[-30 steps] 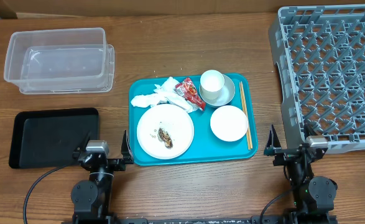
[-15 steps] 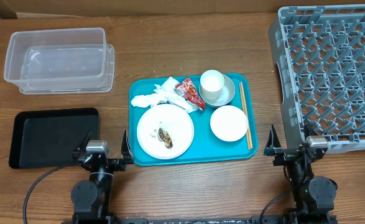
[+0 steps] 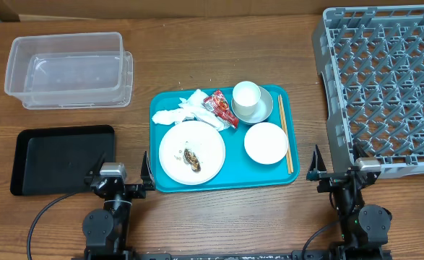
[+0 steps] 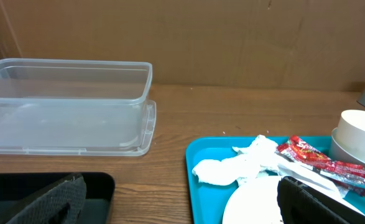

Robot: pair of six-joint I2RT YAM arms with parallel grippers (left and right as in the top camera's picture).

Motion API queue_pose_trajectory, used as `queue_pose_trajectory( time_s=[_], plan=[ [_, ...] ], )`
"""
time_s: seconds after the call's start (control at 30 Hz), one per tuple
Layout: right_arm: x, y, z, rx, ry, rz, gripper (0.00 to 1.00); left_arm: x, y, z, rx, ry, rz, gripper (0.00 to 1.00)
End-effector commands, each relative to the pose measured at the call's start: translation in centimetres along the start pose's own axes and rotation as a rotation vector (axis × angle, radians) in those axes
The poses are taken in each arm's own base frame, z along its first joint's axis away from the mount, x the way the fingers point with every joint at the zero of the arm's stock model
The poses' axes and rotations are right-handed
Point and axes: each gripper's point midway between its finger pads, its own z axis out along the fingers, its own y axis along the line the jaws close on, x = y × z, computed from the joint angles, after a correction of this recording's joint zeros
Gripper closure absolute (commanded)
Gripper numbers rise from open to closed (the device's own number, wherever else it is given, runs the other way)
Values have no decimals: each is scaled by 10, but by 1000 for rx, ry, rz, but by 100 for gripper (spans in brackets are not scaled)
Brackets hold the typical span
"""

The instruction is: Sort waste into correct bins and load items into the dishwasher

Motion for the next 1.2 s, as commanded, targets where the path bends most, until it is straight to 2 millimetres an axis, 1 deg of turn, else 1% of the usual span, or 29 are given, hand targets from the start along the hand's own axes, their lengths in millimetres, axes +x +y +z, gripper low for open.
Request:
queue_pose_trajectory(
  time_s=[0.0, 1.0, 1.03, 1.07, 1.1, 1.13, 1.17],
  plan=[
    [1, -3, 0, 12, -6, 8, 0, 0, -2, 0, 7, -6, 27, 0],
    [1, -3, 0, 12, -6, 8, 0, 0, -2, 0, 7, -6, 27, 0],
    [1, -3, 0, 12, -6, 8, 0, -10, 0, 0, -6, -51, 32, 0],
    [1, -3, 0, 12, -6, 8, 0, -25, -4, -2, 17, -110, -1, 0],
    [1, -3, 0, 12, -6, 8, 0, -41, -18, -5, 104, -169, -89, 0],
    [1, -3, 0, 12, -6, 8, 0, -56, -40, -11, 253, -208, -213, 0],
    [1, -3, 0, 12, -6, 8, 0, -66, -65, -22, 423, -206, -339, 0]
  ],
)
